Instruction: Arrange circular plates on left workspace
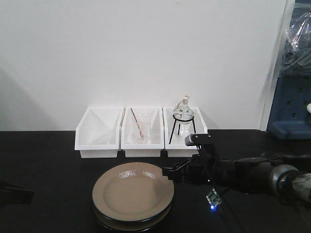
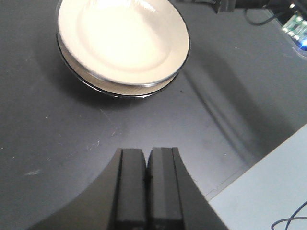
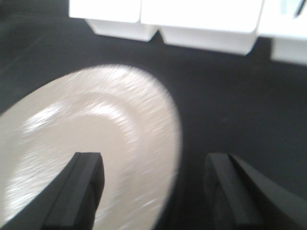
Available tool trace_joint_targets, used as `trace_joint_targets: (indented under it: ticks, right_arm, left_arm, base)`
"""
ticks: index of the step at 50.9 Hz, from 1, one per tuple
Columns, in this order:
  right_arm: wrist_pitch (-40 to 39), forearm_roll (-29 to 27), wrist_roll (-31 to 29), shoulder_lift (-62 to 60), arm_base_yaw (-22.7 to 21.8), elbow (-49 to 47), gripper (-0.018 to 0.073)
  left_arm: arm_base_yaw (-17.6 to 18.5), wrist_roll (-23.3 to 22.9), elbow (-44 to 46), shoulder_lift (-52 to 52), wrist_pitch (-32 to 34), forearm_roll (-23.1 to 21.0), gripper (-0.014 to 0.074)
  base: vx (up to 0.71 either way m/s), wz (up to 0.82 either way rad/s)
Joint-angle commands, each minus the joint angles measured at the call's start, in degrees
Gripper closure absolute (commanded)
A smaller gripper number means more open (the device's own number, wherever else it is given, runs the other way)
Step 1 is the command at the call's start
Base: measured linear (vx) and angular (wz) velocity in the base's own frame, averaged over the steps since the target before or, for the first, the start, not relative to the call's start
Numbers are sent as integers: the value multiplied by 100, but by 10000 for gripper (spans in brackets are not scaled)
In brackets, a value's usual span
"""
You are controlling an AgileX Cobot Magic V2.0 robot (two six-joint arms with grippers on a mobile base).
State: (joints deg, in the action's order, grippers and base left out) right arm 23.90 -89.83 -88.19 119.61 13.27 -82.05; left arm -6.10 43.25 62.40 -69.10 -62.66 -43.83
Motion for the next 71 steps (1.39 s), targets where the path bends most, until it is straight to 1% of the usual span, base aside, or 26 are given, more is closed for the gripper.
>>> trace_joint_targets:
  ticks: [1, 4, 8, 10, 13, 14, 15, 19, 20, 21, 22, 24, 28, 30, 36, 37, 39, 41, 46, 49, 50, 53, 56, 61, 63, 71]
  right_arm:
    - [-334, 222, -83, -554, -17, -185, 52]
    - [-494, 561, 18, -732, -17, -185, 61]
    - [-587, 970, 387, -1037, -17, -185, 95]
    - [-598, 1208, 631, -1202, -17, -185, 133]
    - [-598, 1818, 1235, -1538, -17, -180, 212]
    - [-598, 2037, 1567, -1698, -17, -176, 277]
    - [-598, 2262, 1747, -1824, -17, -169, 322]
    - [-478, 3272, 2817, -2274, -17, -163, 489]
    - [-348, 3696, 3223, -2441, -17, -163, 576]
    - [-300, 3907, 3554, -2518, -17, -163, 575]
    - [-213, 4226, 3777, -2632, -17, -163, 574]
    - [-54, 4878, 4450, -2823, -17, -163, 572]
    - [365, 6077, 5642, -3255, -17, -163, 563]
    - [535, 6690, 6067, -3423, -17, -163, 563]
    - [794, 8196, 7265, -4012, -17, -147, 563]
    - [784, 8259, 7343, -4085, -17, -115, 563]
    - [666, 8602, 7489, -4345, -17, 49, 563]
    - [462, 8717, 7599, -4641, -17, 333, 563]
    - [-148, 8744, 7613, -5425, -17, 1295, 563]
    - [-528, 8744, 7597, -5911, -17, 1867, 563]
    - [-810, 8744, 7598, -6160, -17, 2287, 563]
    - [-1224, 8744, 7598, -6647, -17, 2950, 563]
    - [-1530, 8738, 7604, -7061, -17, 3496, 563]
    - [-1773, 8730, 7604, -7777, -17, 4443, 563]
    - [-1844, 8730, 7604, -8048, -17, 4771, 563]
    - [-2037, 8730, 7589, -8666, -17, 5524, 563]
  left_arm:
    - [26, -46, 151, 160, 197, -307, 599]
    - [26, -38, 151, 160, 327, -223, 599]
    - [26, -38, 151, 160, 521, 29, 598]
    - [26, -60, 151, 160, 601, 206, 598]
    - [26, -113, 151, 160, 666, 482, 597]
    - [26, -148, 151, 160, 686, 625, 597]
    - [26, -204, 151, 160, 696, 694, 596]
    - [26, -439, 151, 160, 747, 1094, 597]
    - [26, -505, 151, 160, 747, 1180, 597]
    - [26, -529, 151, 160, 752, 1249, 597]
    - [26, -546, 151, 164, 752, 1290, 597]
    - [26, -555, 135, 201, 781, 1364, 597]
    - [26, -534, -97, 381, 1154, 1315, 597]
    - [26, -498, -329, 565, 1394, 1302, 597]
    - [26, -338, -1216, 1372, 2074, 1317, 597]
    - [26, -326, -1385, 1523, 2118, 1327, 597]
    - [26, -294, -1663, 1777, 2231, 1320, 597]
    - [26, -267, -1983, 2065, 2330, 1320, 597]
    - [26, -168, -2569, 2751, 2424, 1320, 597]
    - [26, 13, -2847, 3149, 2405, 1280, 597]
    - [26, 106, -2930, 3301, 2383, 1243, 597]
    - [26, 327, -3124, 3680, 2368, 1098, 597]
    - [26, 475, -3302, 4052, 2392, 832, 597]
    - [26, 677, -3542, 4661, 2420, 292, 597]
    - [26, 705, -3613, 4840, 2455, 160, 597]
    - [26, 711, -3827, 5346, 2715, 12, 597]
  base:
    - [0, 0]
    - [0, 0]
    - [0, 0]
    - [0, 0]
    - [0, 0]
    - [0, 0]
    - [0, 0]
    - [0, 0]
    - [0, 0]
    - [0, 0]
    - [0, 0]
    - [0, 0]
    - [0, 0]
    - [0, 0]
    - [0, 0]
    - [0, 0]
    - [0, 0]
    - [0, 0]
    - [0, 0]
    - [0, 0]
    - [0, 0]
    - [0, 0]
    - [0, 0]
    - [0, 0]
    - [0, 0]
    - [0, 0]
